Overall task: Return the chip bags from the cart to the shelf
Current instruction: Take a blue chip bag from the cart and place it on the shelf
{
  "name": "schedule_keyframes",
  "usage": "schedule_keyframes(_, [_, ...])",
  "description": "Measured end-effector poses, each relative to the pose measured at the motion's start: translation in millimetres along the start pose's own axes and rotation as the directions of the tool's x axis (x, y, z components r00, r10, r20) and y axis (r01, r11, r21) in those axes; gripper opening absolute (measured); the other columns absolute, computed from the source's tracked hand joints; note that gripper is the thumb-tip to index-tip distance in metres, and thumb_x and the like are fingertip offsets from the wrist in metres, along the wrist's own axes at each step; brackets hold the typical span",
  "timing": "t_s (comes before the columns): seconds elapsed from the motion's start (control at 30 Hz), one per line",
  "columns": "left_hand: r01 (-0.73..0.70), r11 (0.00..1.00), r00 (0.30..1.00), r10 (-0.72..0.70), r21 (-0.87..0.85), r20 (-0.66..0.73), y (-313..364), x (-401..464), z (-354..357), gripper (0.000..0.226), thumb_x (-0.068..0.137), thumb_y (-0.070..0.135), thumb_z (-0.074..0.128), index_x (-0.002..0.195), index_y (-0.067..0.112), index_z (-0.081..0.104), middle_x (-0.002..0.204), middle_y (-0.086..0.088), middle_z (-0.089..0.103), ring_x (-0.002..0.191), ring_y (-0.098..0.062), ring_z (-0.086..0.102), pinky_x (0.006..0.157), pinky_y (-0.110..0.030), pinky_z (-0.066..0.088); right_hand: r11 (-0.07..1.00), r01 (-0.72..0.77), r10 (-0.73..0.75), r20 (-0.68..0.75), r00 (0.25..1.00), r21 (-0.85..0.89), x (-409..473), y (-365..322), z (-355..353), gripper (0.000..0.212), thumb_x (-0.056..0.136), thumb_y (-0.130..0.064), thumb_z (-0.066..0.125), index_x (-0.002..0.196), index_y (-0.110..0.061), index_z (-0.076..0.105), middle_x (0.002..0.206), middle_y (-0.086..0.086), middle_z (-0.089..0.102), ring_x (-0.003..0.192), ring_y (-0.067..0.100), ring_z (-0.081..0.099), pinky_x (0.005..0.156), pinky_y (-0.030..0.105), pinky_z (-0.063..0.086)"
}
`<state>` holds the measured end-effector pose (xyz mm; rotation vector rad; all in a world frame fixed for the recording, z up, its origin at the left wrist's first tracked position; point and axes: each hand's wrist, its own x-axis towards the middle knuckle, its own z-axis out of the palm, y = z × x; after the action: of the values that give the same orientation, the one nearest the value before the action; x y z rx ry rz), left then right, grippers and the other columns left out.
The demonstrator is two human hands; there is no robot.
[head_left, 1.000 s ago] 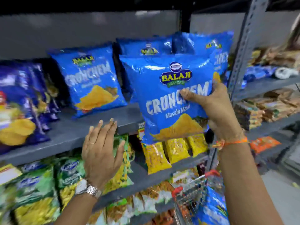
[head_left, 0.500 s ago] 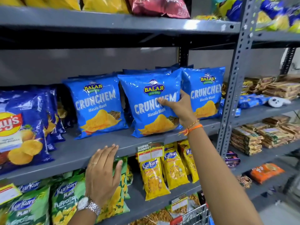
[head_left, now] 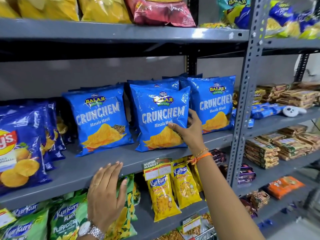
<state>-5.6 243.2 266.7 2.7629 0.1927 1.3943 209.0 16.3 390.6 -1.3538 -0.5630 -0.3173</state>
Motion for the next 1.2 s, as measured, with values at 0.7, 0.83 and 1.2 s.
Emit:
schedule_keyframes(0.7, [-0.109,0.972,0.994,0.106,-0.208,-0.028,49,-23,16,0.056,0.099,0.037,0.045,0.148,0.009,0.046,0.152,-0.005,0.049,0.147,-0.023,0.039,0.128,-0.040,0.017,0.994,-0.110,0.106,-0.188,0.976,-0.009,-33,-14,-44,0.075,0.073,-0.026,0.090,0.135,-0.019,0.048,0.128,0.009,0.065,0.120,0.020,0.064,0.106,0.043,0.053])
schedule_keyframes(0.83, [-0.165,0.921,0.976,0.205,-0.353,0.077,85,-51,43,0.055,0.098,0.037,0.049,0.148,0.013,0.048,0.155,0.004,0.045,0.151,-0.014,0.032,0.128,-0.040,0.019,0.994,-0.110,0.105,-0.250,0.962,-0.005,-84,1,-85,0.061,0.075,-0.019,0.088,0.125,-0.022,0.055,0.122,0.008,0.069,0.112,0.018,0.069,0.092,0.033,0.059])
schedule_keyframes(1.2, [-0.021,0.842,0.684,0.405,-0.539,0.607,160,-229,137,0.052,0.099,0.035,0.048,0.143,0.008,0.053,0.148,-0.008,0.054,0.139,-0.028,0.048,0.120,-0.043,0.033,0.780,-0.620,0.535,-0.605,0.590,0.084,-319,206,-222,0.045,0.073,0.019,0.076,0.090,-0.018,0.057,0.083,0.015,0.062,0.078,0.024,0.059,0.083,0.050,0.054])
